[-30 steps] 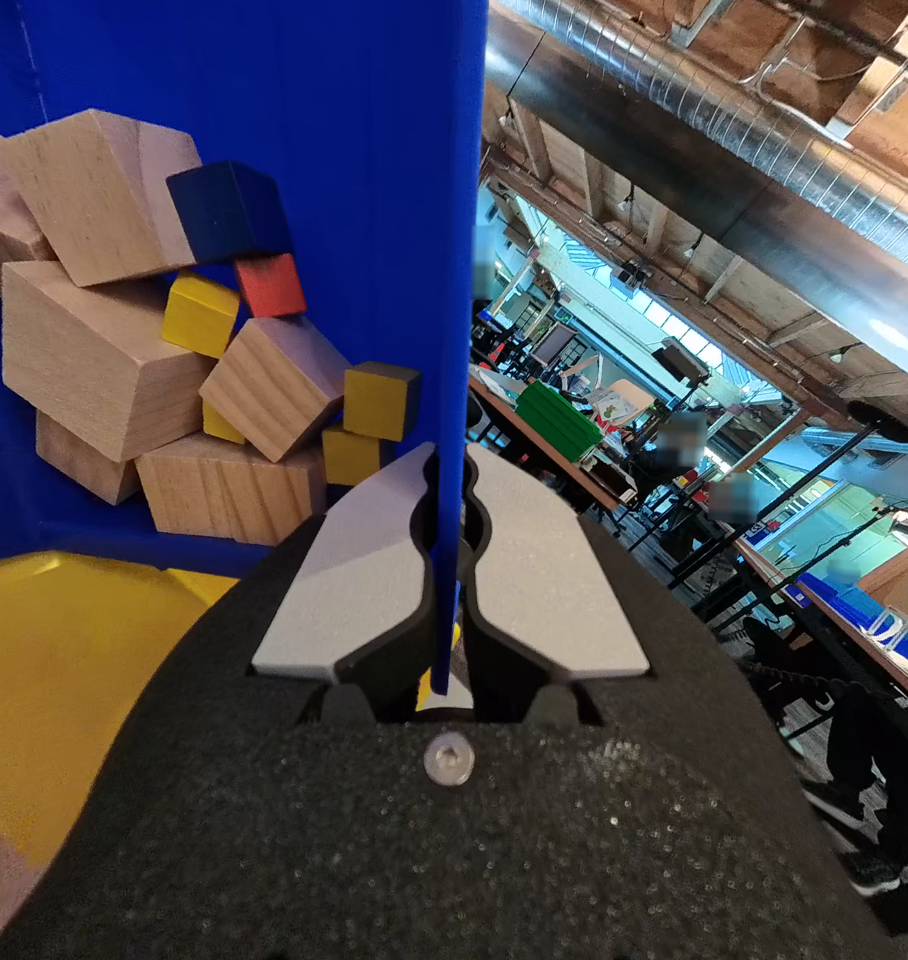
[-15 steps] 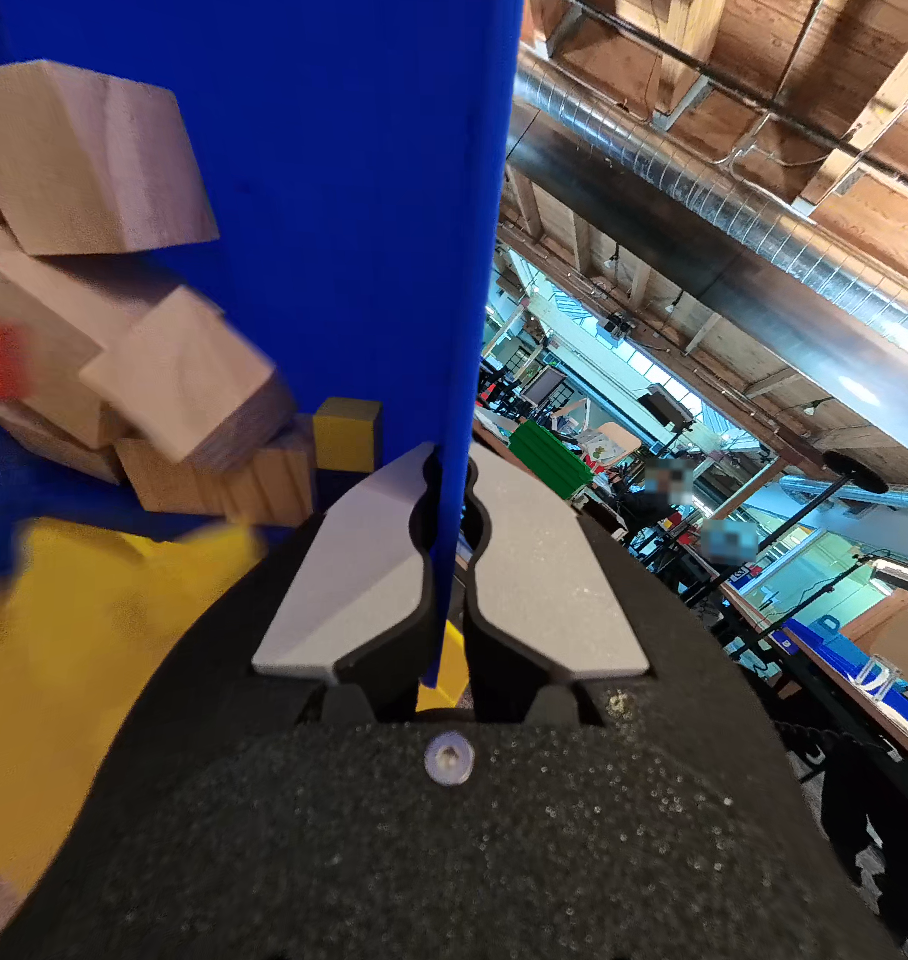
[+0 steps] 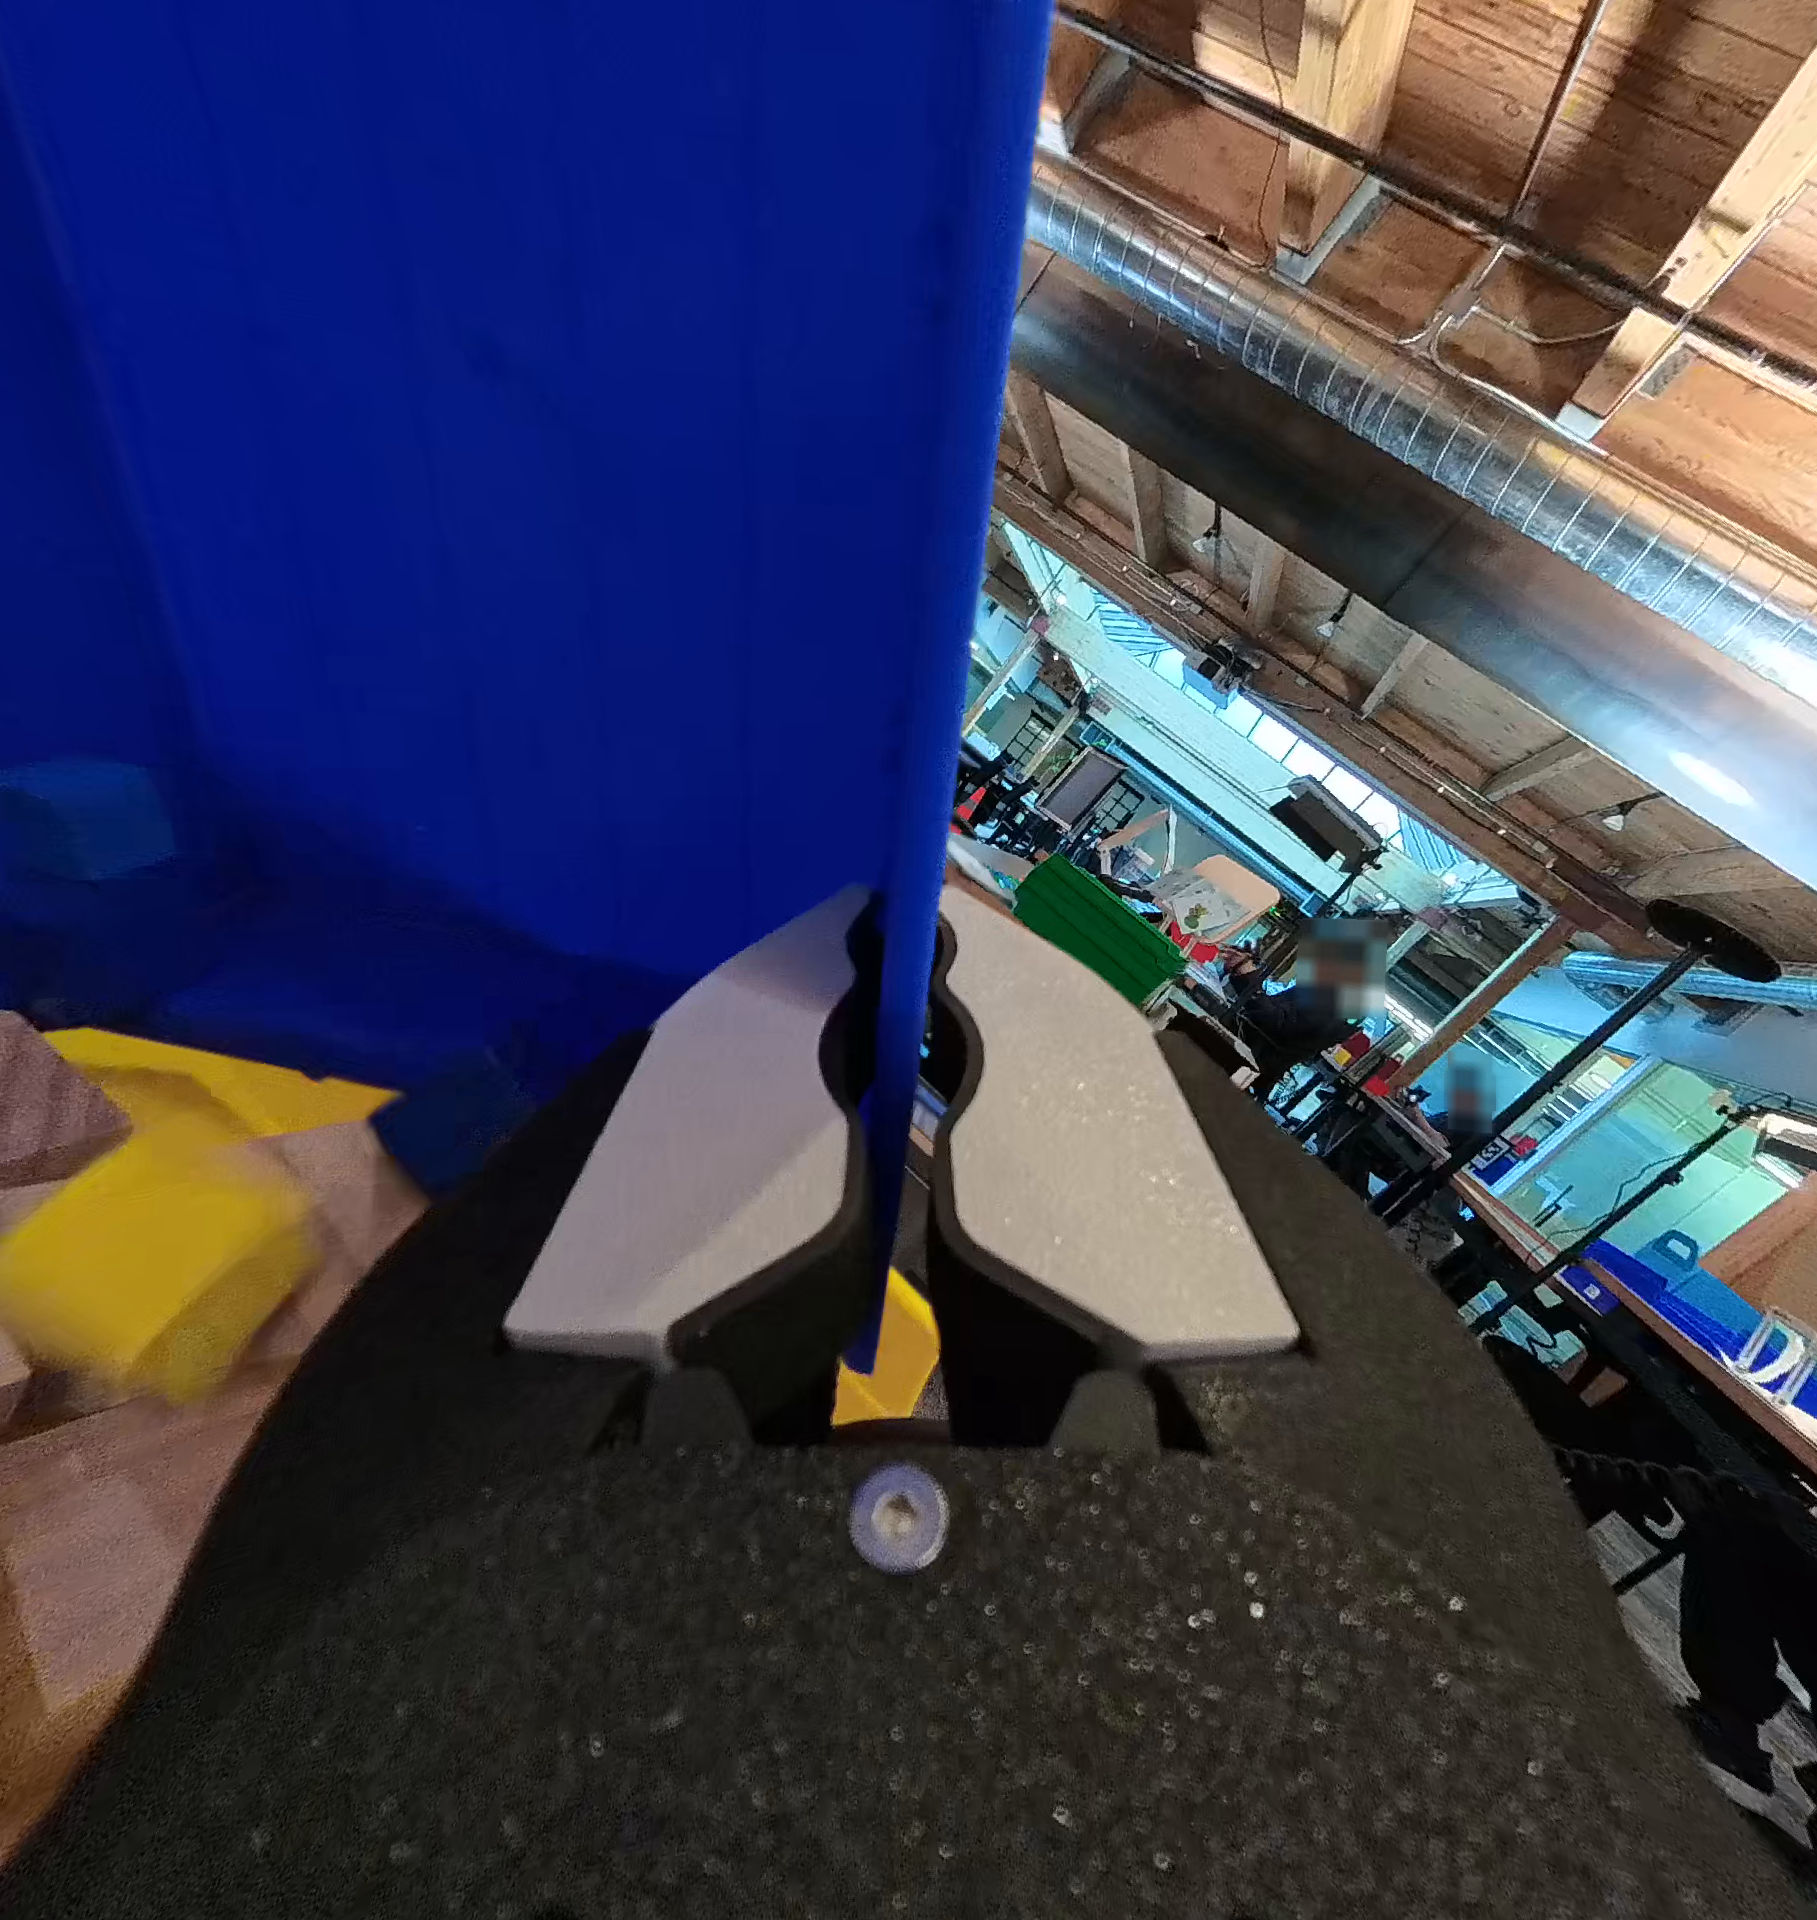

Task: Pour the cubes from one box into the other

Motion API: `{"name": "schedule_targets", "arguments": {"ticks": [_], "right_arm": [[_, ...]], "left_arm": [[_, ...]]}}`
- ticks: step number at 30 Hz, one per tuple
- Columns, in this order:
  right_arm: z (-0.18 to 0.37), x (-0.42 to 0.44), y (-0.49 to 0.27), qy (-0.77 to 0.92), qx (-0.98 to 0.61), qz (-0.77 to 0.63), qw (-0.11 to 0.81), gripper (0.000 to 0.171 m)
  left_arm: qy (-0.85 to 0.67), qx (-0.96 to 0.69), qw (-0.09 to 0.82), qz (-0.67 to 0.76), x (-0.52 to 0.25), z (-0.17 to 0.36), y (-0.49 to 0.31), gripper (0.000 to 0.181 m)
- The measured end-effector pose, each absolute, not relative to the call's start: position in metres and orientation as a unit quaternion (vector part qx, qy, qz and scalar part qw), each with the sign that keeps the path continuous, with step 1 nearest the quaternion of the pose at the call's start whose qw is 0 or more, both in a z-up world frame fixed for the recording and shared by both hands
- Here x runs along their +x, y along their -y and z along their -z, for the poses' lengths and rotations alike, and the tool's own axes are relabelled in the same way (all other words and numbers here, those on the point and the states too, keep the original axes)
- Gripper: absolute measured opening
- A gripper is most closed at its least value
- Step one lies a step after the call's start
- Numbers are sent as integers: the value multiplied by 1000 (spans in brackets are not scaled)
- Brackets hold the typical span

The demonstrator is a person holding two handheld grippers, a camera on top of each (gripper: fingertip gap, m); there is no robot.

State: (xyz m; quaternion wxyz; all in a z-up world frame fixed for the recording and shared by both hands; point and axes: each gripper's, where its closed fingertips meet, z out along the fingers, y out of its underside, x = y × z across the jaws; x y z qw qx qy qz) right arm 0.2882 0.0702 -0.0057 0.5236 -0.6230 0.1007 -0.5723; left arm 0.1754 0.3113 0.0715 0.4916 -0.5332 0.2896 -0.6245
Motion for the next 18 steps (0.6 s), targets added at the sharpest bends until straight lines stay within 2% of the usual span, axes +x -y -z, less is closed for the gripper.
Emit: {"name": "schedule_targets", "arguments": {"ticks": [8, 12, 18], "right_arm": [[-22, 294, -61, -112, -572, 566, 583, 5], [-44, 277, -58, -113, -573, 522, 622, 5], [-82, 189, -62, -85, -658, 313, 679, 6]], "left_arm": [[-288, -474, 579, 598, 148, -132, -270, 4], [-311, -478, 620, 540, 122, -176, -246, 4], [-339, -586, 662, 320, 19, -232, -216, 6]]}}
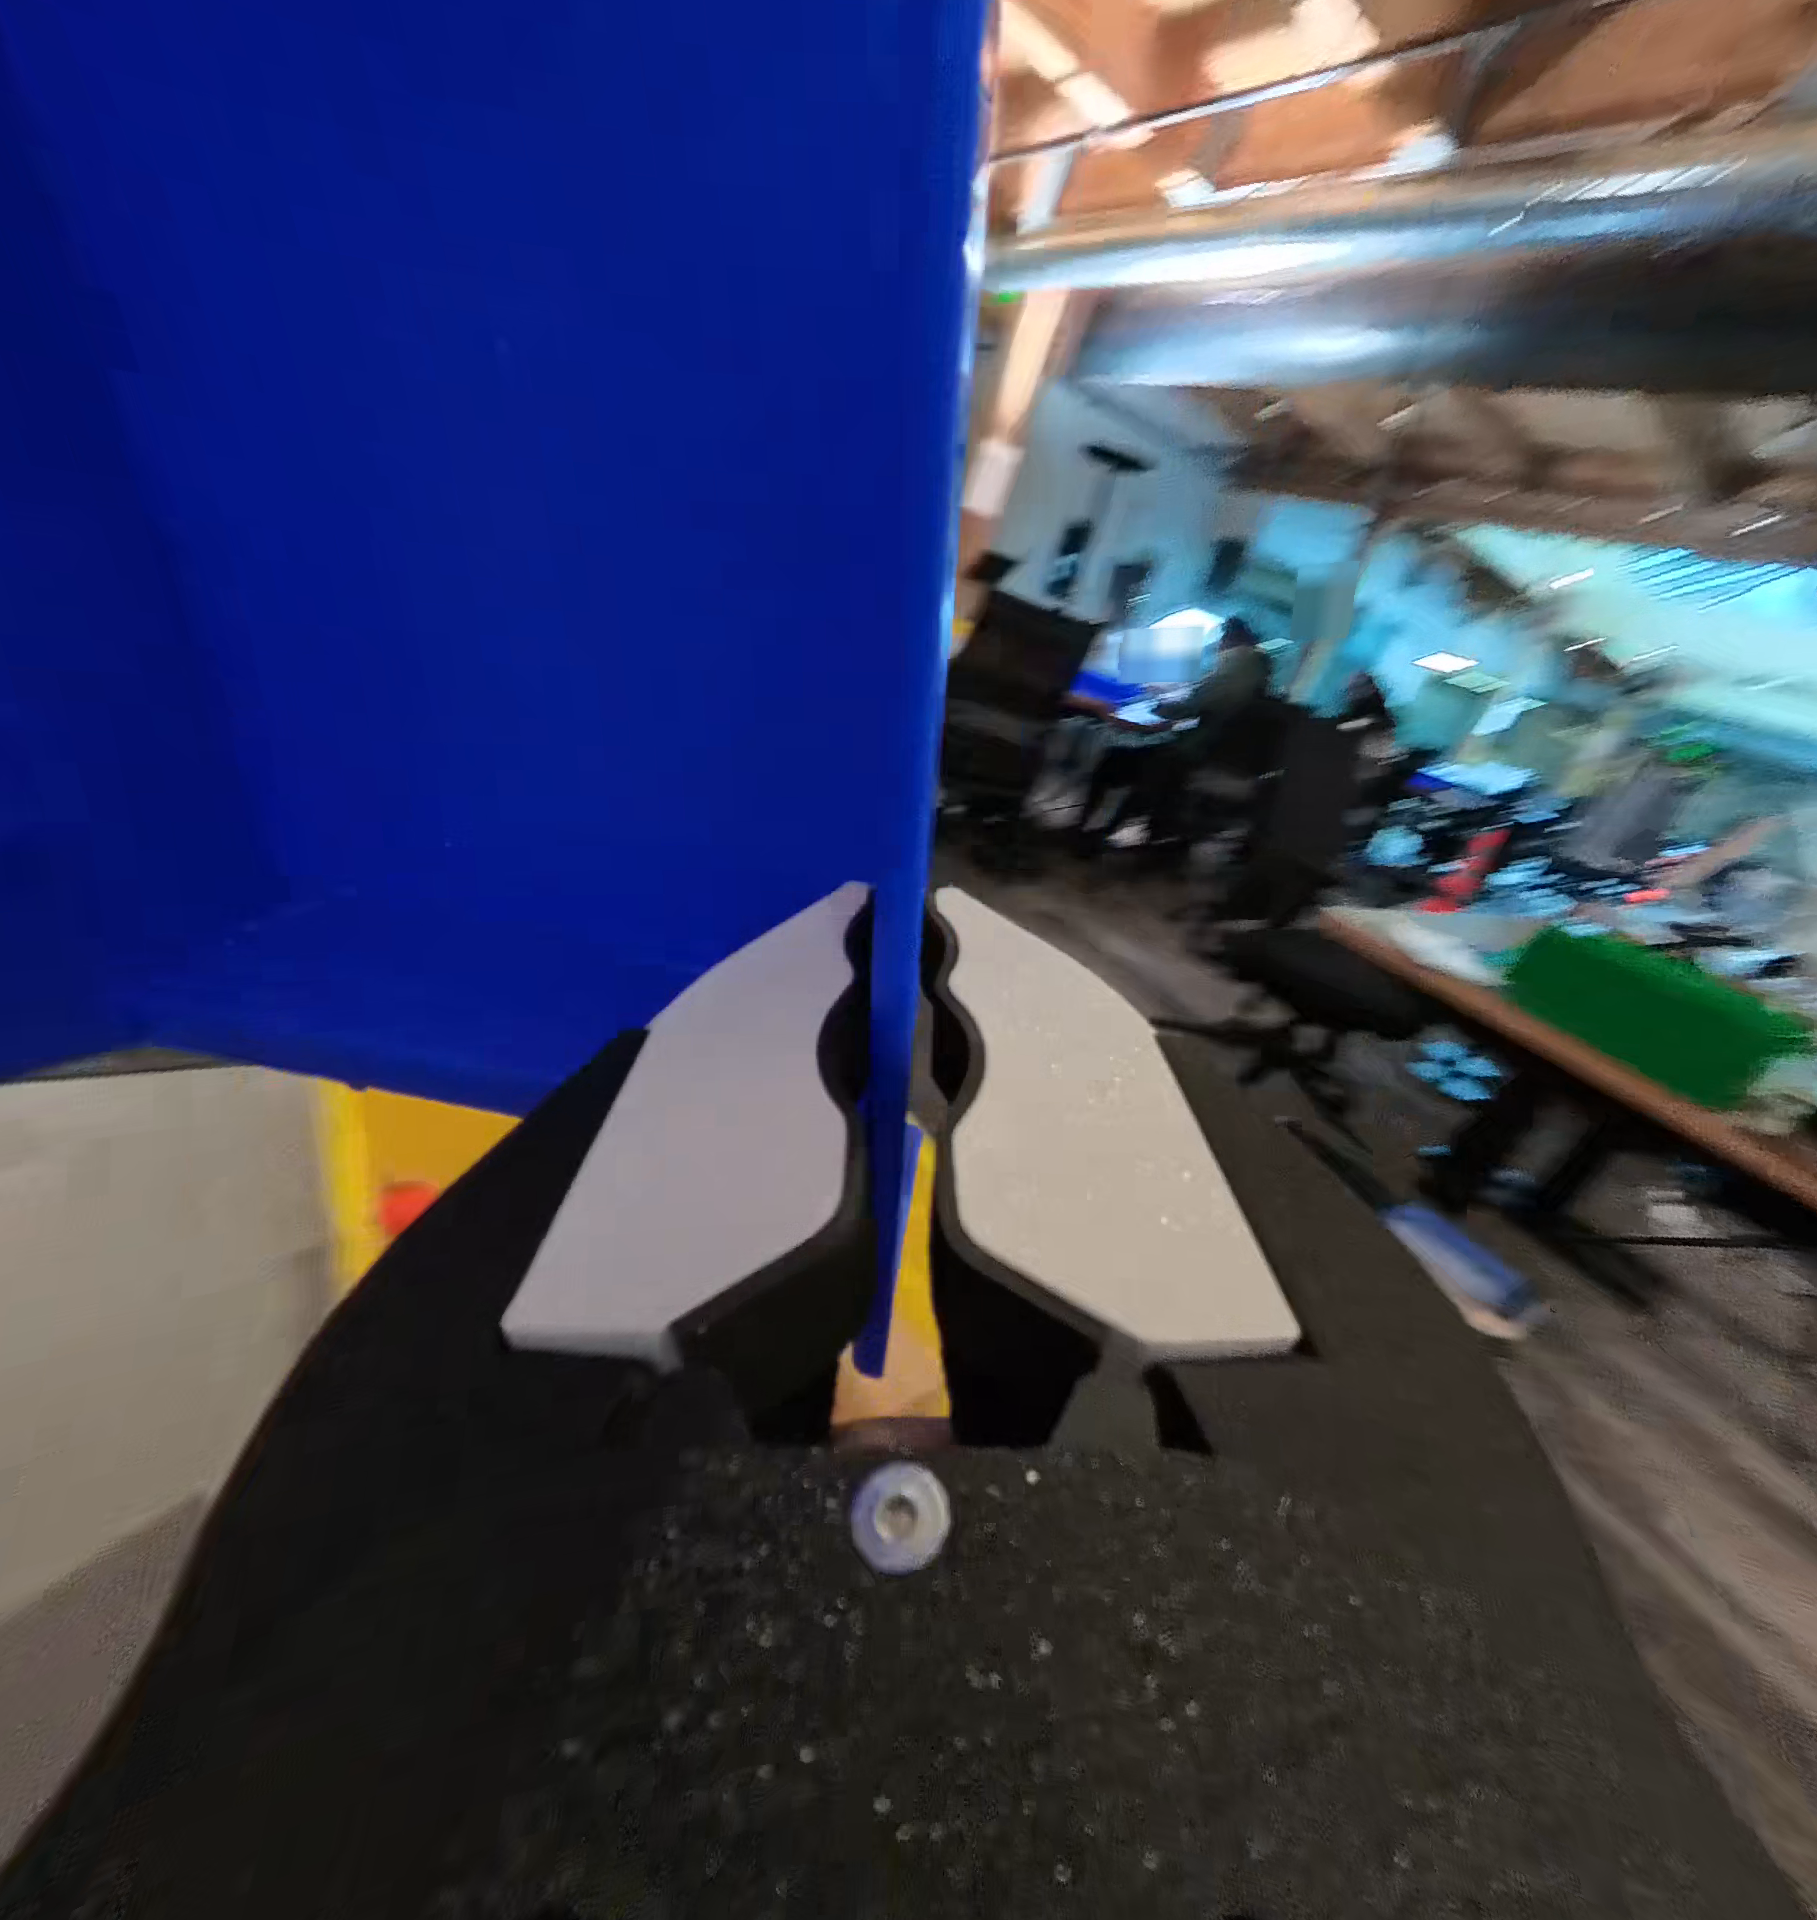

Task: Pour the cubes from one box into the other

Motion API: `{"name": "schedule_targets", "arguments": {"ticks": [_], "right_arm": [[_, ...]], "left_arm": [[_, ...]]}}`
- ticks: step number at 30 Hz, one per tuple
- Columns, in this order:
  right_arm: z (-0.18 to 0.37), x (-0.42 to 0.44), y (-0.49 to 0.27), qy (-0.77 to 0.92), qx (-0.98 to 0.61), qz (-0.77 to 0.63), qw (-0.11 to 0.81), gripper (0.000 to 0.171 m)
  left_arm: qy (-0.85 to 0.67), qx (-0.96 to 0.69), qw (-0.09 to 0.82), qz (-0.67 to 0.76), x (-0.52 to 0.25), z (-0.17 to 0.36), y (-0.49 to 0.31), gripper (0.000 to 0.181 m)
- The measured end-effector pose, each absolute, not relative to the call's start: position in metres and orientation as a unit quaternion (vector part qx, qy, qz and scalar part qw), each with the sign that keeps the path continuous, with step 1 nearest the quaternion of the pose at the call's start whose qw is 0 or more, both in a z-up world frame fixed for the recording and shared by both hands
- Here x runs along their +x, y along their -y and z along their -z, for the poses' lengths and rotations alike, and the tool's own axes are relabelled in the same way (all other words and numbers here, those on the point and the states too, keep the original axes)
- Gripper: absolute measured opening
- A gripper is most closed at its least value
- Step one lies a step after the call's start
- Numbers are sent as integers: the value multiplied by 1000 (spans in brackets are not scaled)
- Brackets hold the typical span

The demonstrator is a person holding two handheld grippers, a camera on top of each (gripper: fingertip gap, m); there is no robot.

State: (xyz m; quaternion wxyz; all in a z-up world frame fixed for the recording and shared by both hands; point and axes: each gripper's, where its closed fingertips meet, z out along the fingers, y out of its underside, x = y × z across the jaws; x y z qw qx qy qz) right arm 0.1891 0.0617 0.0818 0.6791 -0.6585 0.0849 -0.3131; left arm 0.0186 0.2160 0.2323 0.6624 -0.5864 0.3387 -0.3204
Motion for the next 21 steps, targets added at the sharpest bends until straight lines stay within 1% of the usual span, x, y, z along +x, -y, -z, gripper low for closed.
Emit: {"name": "schedule_targets", "arguments": {"ticks": [3, 6, 8, 11, 14, 16, 18, 21], "right_arm": [[-79, 115, -68, -63, -711, 202, 670, 5], [-51, 26, -82, -44, -783, 75, 615, 7], [-17, -40, -93, 3, -841, 14, 540, 6], [35, -140, -94, 90, -905, -46, 412, 5], [74, -219, -84, 171, -934, -83, 304, 6], [91, -252, -80, 201, -944, -97, 242, 6], [100, -273, -84, 221, -948, -98, 207, 6], [116, -295, -94, 235, -953, -105, 159, 6]], "left_arm": [[-308, -656, 638, 261, -58, -238, -209, 5], [-263, -743, 586, 187, -146, -214, -216, 5], [-235, -804, 534, 116, -214, -183, -223, 6], [-185, -885, 426, 23, -320, -120, -231, 6], [-125, -939, 319, 9, -406, -56, -235, 6], [-99, -964, 247, 15, -449, -16, -237, 5], [-77, -979, 189, 24, -481, 18, -239, 6], [-64, -988, 141, 27, -509, 52, -246, 6]]}}
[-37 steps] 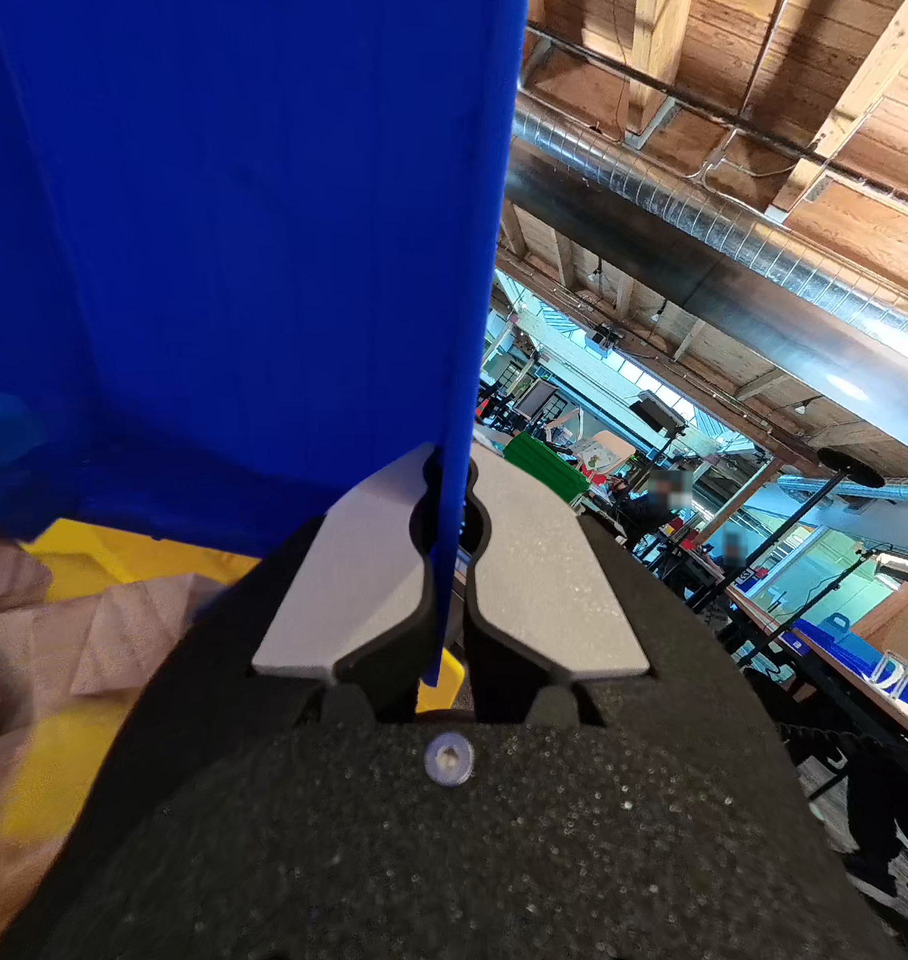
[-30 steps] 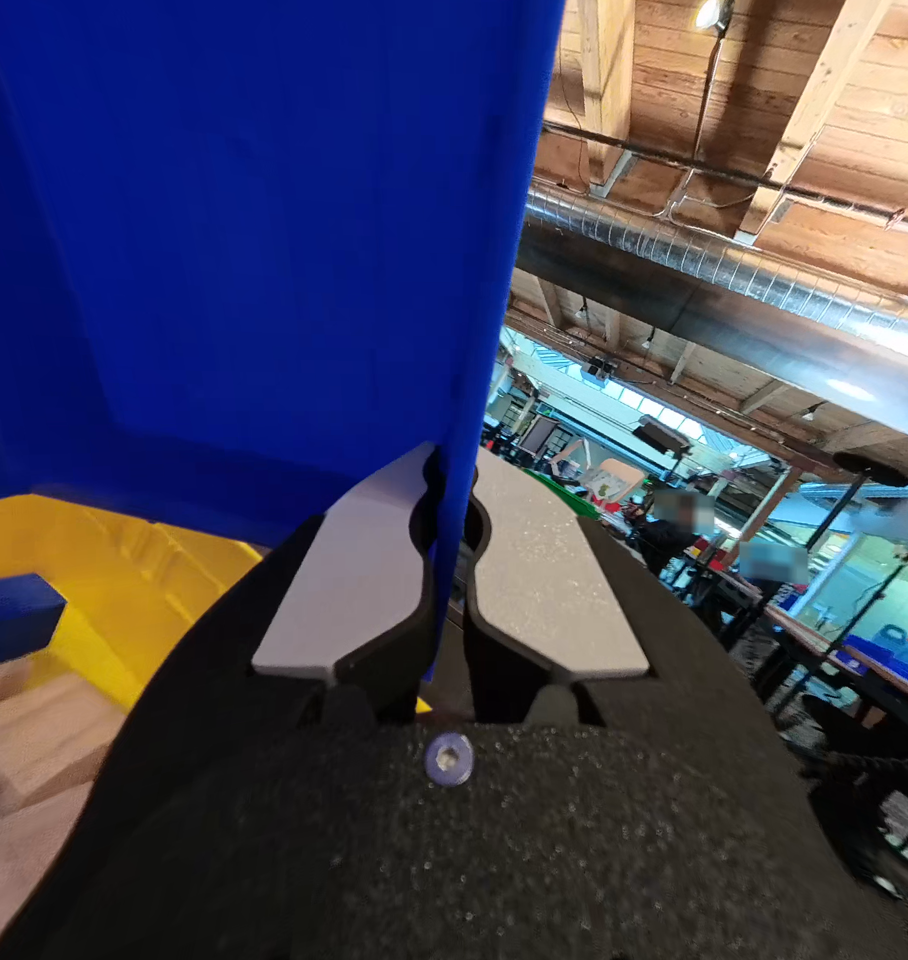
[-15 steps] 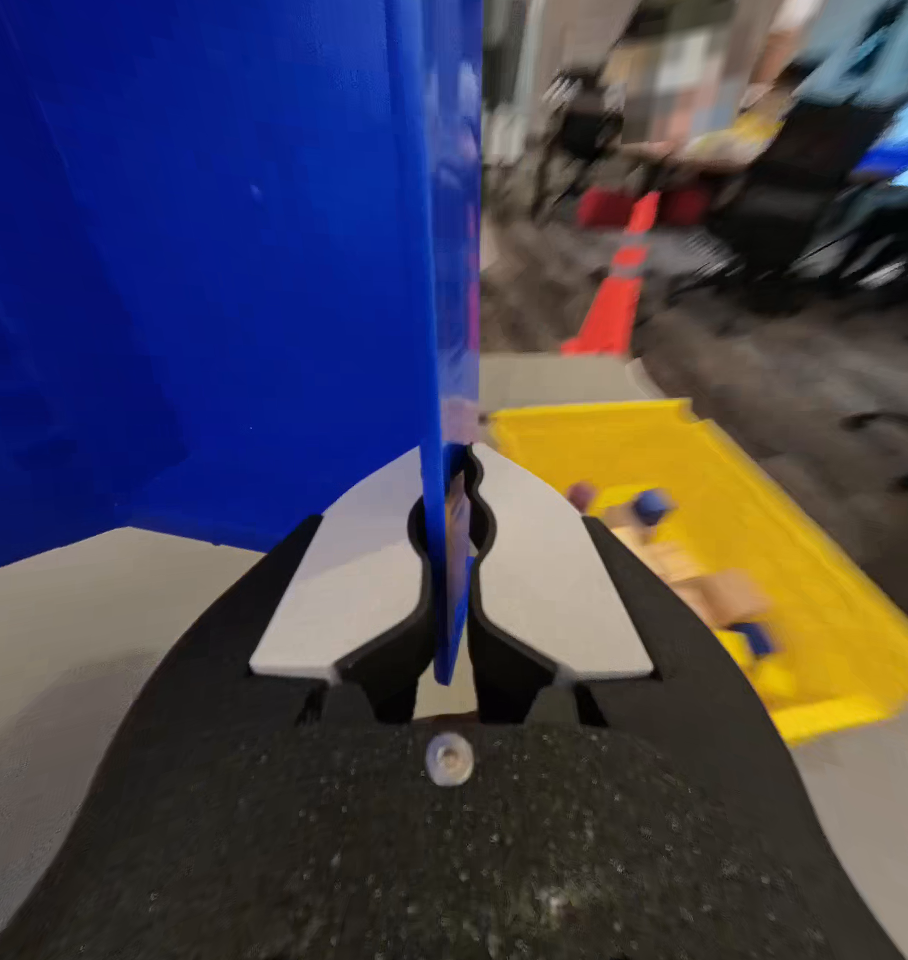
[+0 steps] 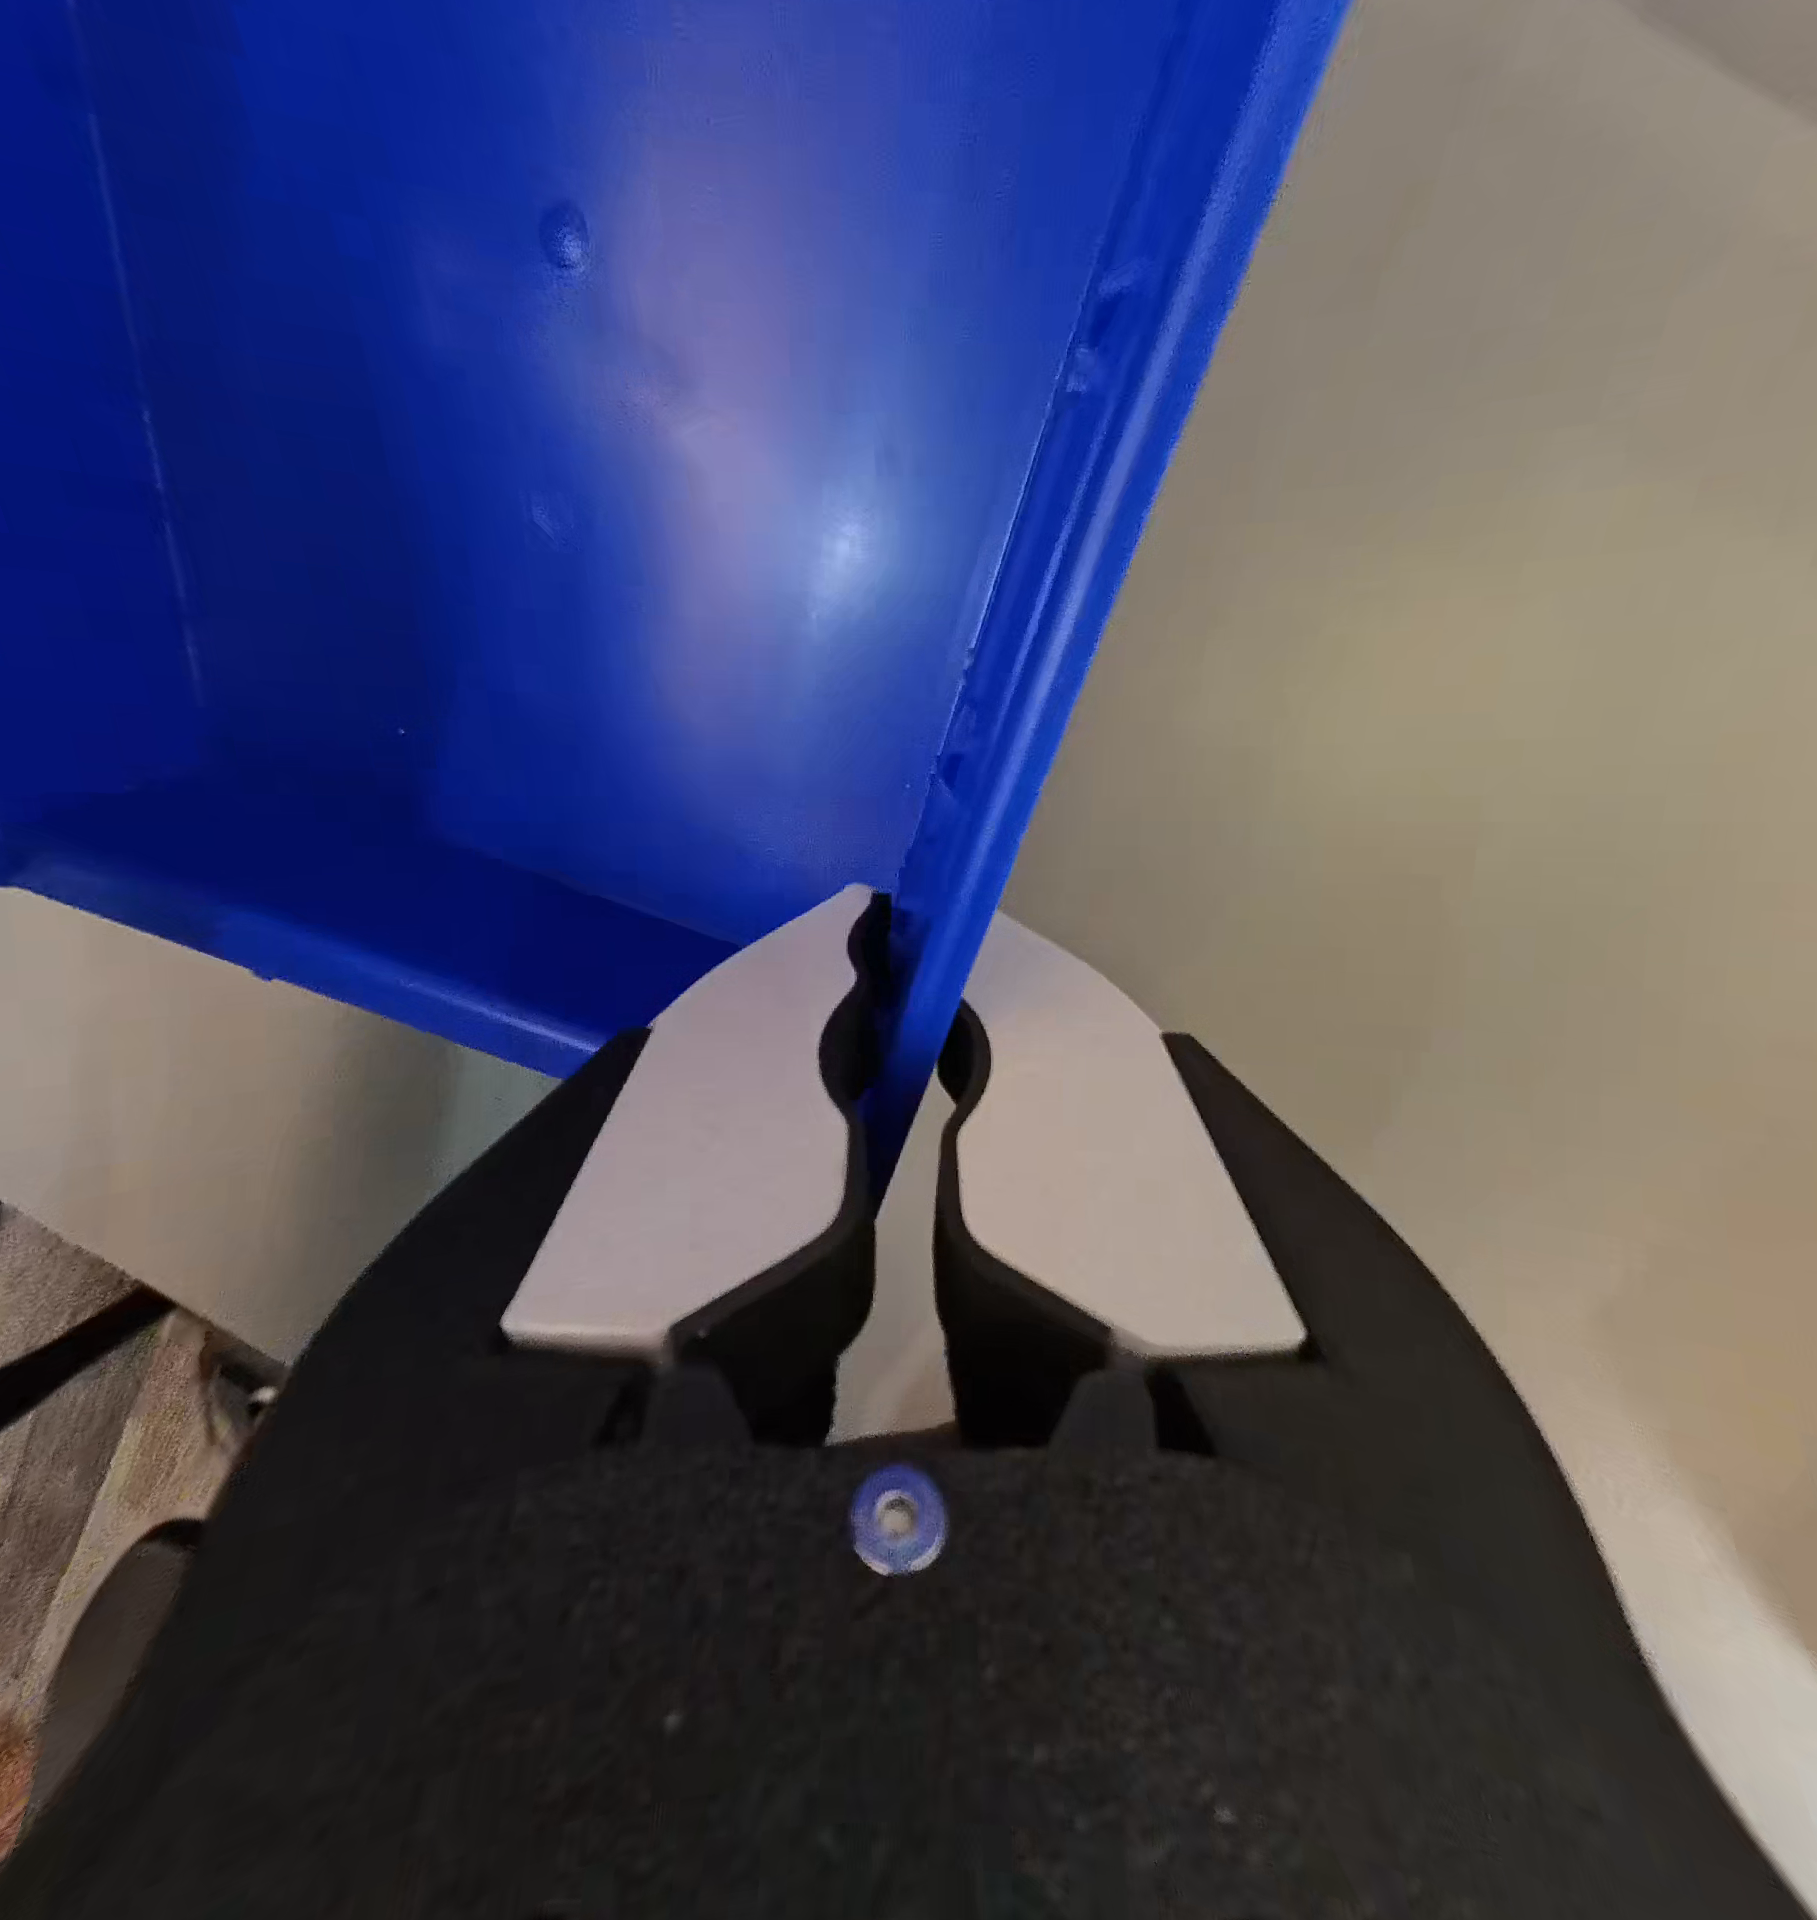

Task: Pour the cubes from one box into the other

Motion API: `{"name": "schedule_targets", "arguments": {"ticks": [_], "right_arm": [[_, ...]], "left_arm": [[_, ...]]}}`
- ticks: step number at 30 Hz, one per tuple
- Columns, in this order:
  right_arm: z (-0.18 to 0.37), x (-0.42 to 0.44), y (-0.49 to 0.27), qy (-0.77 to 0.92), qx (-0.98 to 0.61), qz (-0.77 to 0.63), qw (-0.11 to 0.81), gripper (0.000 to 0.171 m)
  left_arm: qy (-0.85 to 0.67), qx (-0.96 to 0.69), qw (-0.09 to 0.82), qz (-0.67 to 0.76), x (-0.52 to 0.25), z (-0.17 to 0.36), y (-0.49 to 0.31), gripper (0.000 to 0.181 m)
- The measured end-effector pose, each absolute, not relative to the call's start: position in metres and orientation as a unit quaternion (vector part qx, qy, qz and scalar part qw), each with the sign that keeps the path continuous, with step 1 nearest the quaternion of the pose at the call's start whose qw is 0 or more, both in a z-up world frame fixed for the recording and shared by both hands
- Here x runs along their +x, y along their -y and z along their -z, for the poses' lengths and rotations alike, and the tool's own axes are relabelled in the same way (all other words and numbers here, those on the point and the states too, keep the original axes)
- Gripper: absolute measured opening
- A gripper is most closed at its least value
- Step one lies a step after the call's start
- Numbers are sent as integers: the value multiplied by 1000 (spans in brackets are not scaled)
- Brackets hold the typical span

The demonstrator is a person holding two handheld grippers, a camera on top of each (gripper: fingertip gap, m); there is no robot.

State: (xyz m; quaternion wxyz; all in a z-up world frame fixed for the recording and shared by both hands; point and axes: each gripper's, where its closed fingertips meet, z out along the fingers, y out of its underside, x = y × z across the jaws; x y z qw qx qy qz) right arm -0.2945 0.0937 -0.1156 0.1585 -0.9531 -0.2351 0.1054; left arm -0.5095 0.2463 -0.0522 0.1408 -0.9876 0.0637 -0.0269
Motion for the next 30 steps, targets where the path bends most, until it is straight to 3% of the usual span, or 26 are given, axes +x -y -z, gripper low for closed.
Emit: {"name": "schedule_targets", "arguments": {"ticks": [4, 9, 14, 19, 25, 30], "right_arm": [[136, -323, -103, 245, -952, -145, 111, 16], [148, -332, -123, 230, -952, -173, 106, 14], [142, -345, -139, 215, -936, -242, 136, 33], [83, -318, -140, 207, -886, -339, 241, 30], [-23, -178, -112, 254, -793, -297, 467, 37], [-44, -24, -73, 213, -781, -168, 562, 44]], "left_arm": [[-83, -989, 119, 10, -525, 82, -269, 6], [-75, -993, 90, 2, -538, 125, -295, 6], [-32, -985, 154, 73, -534, 145, -324, 6], [-62, -968, 222, 96, -528, 82, -321, 45], [-122, -887, 423, 135, -464, -31, -230, 55], [-108, -815, 540, 182, -375, -41, -108, 56]]}}
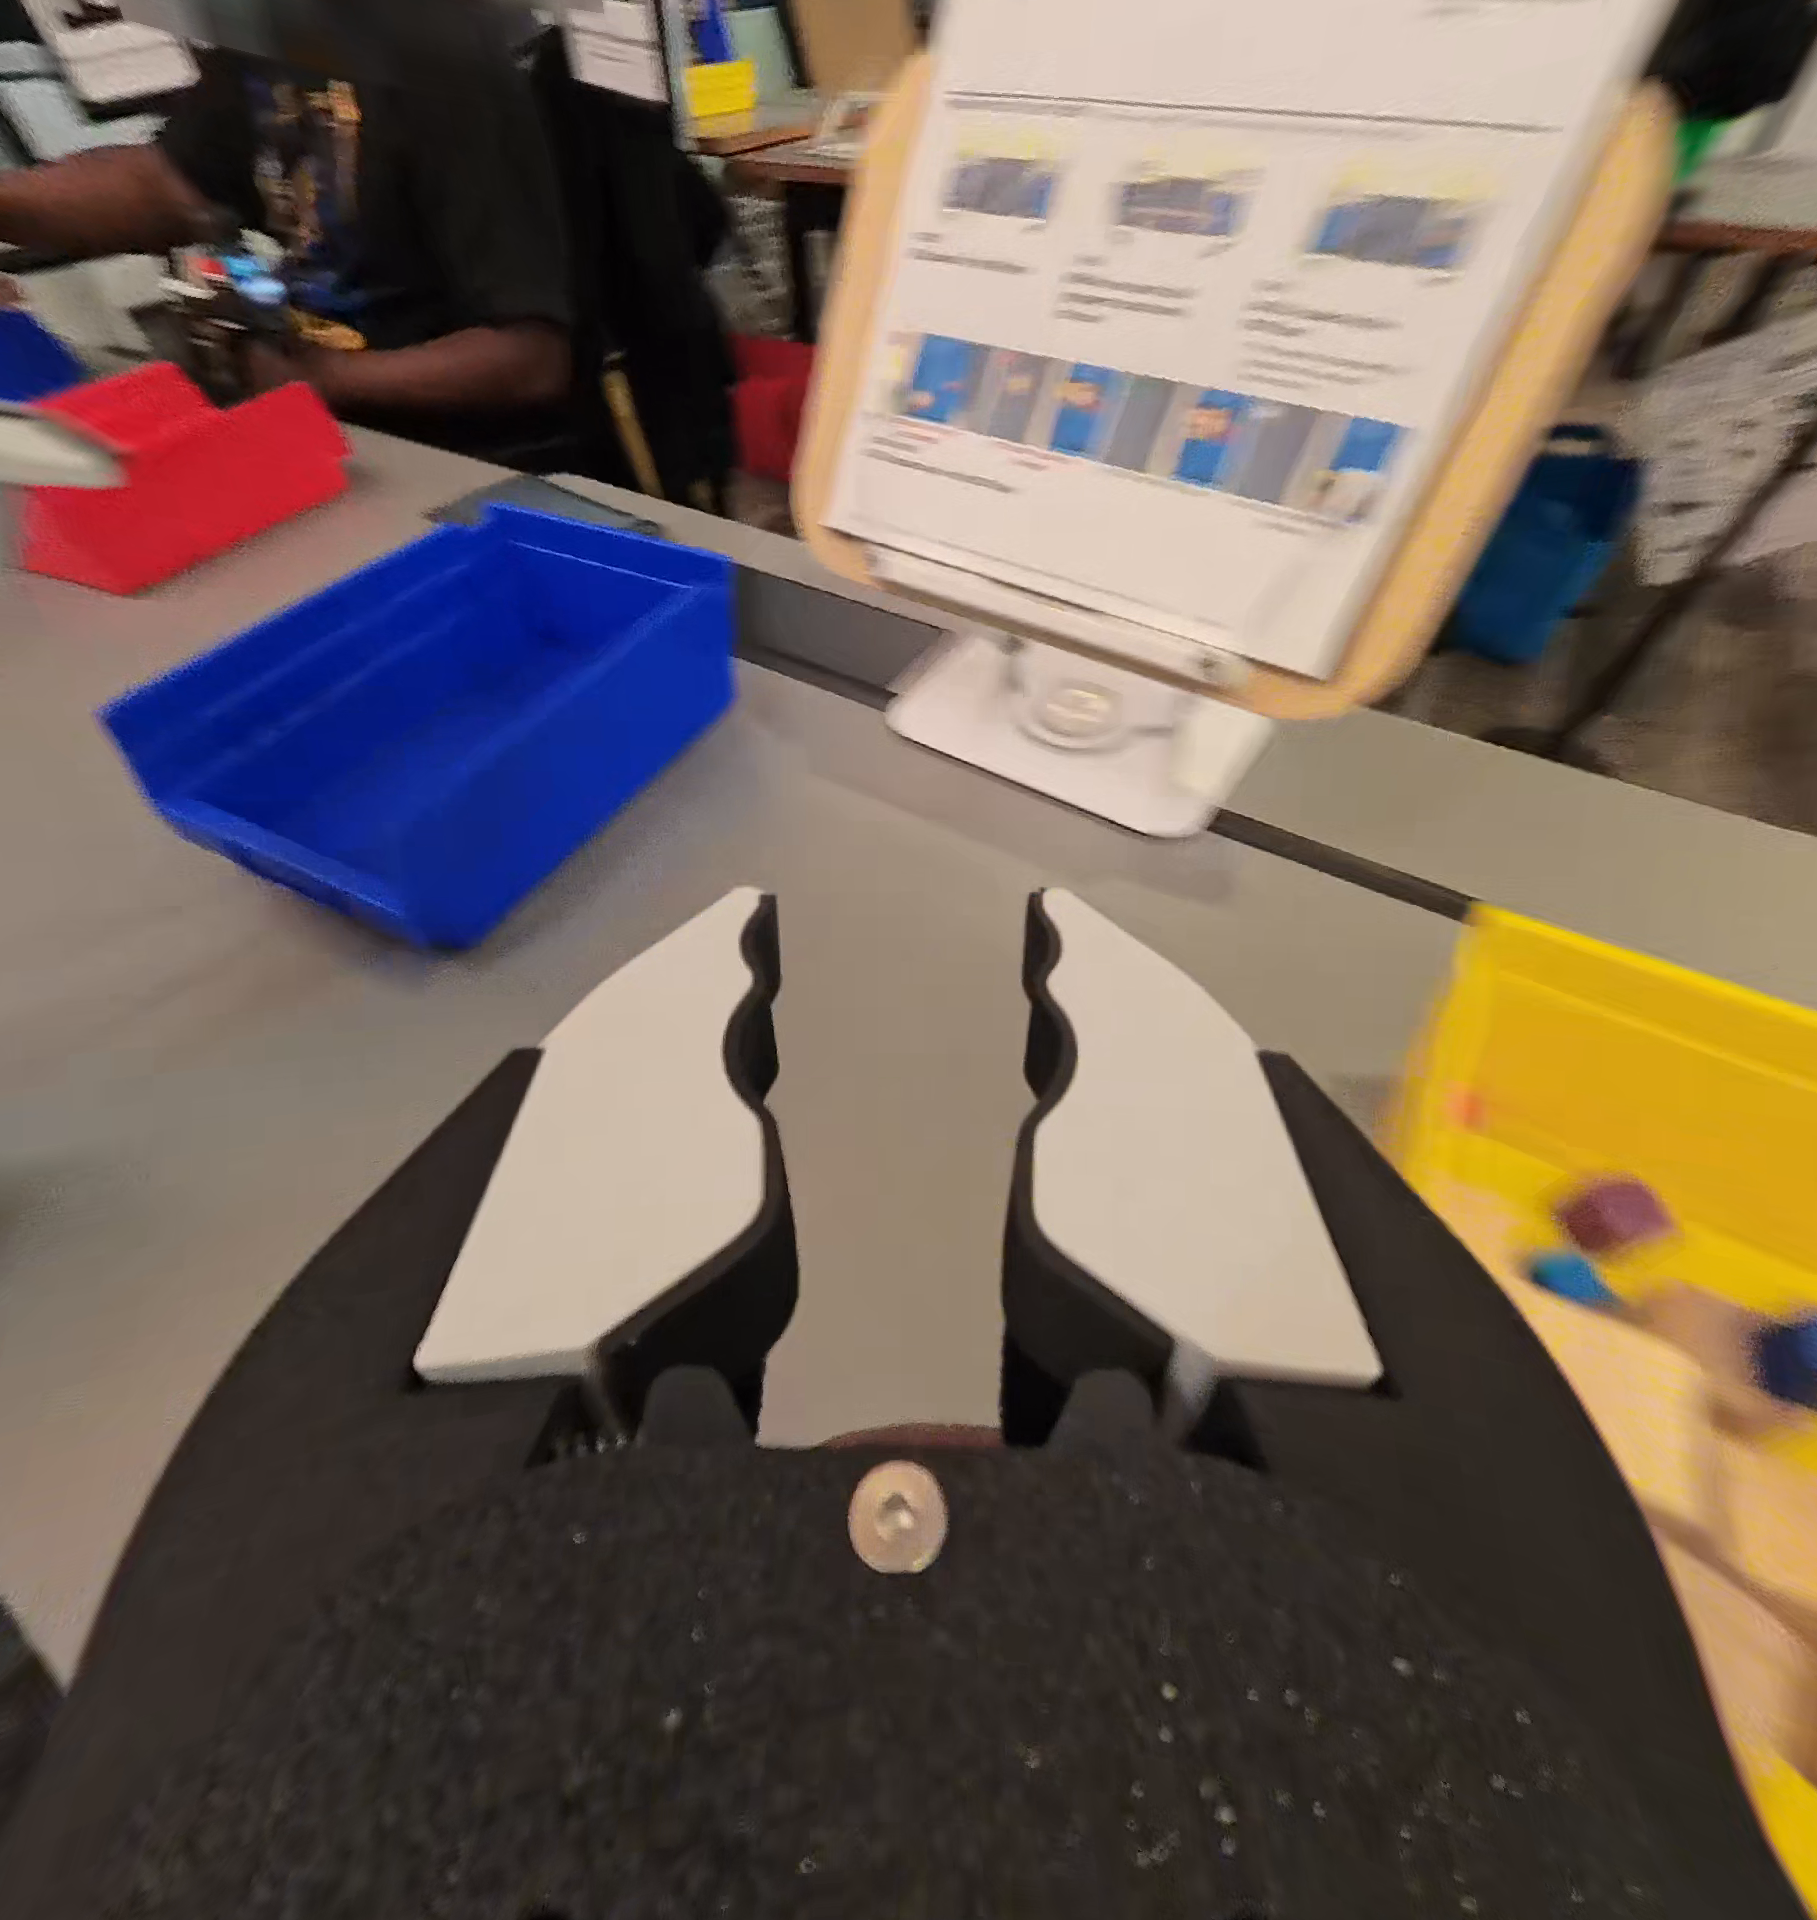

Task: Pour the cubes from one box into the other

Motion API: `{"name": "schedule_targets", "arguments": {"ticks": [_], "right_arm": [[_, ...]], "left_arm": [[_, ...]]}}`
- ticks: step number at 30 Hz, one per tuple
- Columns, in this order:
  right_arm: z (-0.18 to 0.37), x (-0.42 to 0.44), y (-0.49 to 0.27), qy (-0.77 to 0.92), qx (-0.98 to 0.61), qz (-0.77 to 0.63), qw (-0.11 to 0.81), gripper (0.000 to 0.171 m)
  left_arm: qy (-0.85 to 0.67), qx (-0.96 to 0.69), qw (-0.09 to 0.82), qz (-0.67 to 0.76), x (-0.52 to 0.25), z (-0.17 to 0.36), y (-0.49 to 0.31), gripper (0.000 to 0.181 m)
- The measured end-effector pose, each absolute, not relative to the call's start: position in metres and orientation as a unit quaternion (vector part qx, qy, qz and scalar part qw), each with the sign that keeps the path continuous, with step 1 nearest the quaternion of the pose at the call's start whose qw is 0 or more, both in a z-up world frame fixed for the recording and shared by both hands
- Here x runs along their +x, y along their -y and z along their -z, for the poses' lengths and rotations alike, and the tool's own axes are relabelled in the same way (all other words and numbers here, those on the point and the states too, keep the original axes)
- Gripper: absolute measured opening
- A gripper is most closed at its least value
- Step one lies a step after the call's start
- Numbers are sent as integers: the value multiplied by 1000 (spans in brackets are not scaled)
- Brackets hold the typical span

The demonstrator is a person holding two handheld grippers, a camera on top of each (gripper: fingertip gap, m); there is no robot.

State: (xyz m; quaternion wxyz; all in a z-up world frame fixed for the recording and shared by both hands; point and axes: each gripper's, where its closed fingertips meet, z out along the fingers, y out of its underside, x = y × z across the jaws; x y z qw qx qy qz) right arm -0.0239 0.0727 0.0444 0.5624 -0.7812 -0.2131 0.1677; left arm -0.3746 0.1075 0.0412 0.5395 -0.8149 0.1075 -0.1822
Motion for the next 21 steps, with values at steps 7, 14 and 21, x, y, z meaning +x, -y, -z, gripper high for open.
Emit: {"name": "schedule_targets", "arguments": {"ticks": [7, 14, 21], "right_arm": [[62, 203, 4, 63, -833, 11, 550, 48], [112, 237, 37, 51, -845, 9, 533, 48], [123, 75, 35, 277, -852, -109, 432, 43]], "left_arm": [[-22, -829, 545, 121, -363, 62, 17, 57], [26, -829, 550, 99, -390, 95, 43, 55], [-21, -844, 525, 104, -364, 110, 44, 51]]}}
